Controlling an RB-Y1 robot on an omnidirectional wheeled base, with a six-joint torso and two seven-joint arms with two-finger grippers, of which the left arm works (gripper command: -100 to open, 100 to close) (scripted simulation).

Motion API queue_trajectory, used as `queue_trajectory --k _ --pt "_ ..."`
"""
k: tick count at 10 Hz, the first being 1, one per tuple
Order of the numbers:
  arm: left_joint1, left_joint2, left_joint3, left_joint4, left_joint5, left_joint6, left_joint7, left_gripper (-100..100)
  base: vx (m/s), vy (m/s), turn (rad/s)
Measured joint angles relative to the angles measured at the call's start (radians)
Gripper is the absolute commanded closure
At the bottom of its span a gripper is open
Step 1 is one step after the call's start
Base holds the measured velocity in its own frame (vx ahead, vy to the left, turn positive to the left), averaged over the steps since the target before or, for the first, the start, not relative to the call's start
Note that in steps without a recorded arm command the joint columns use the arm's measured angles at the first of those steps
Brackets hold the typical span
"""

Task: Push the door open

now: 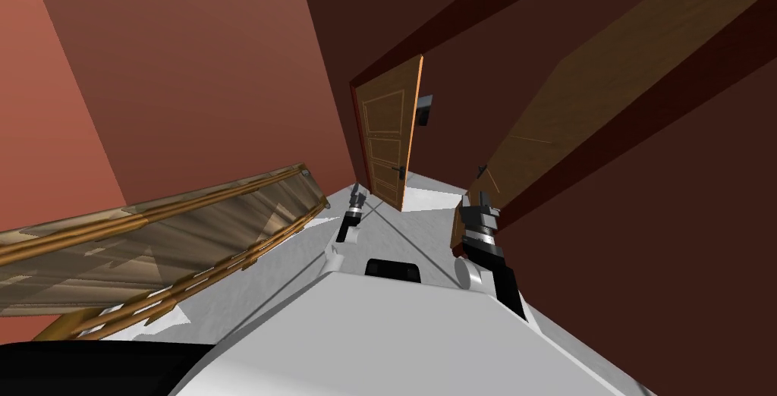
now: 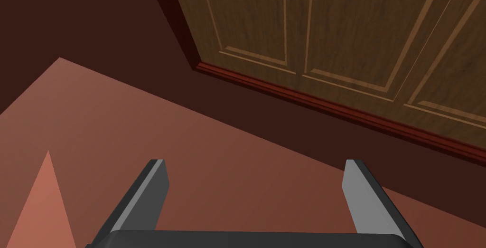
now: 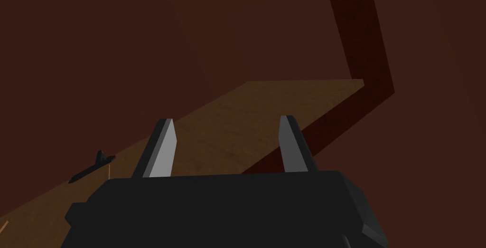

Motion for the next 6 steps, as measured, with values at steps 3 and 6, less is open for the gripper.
queue_trajectory --k 3,6 --pt "-0.041 0.002 -0.012 0.068 -0.001 -0.002 -0.003 -100 0.061 0.033 -0.044" --pt "-0.096 0.007 -0.027 0.157 -0.001 -0.007 -0.005 -100 0.085 0.055 -0.075"
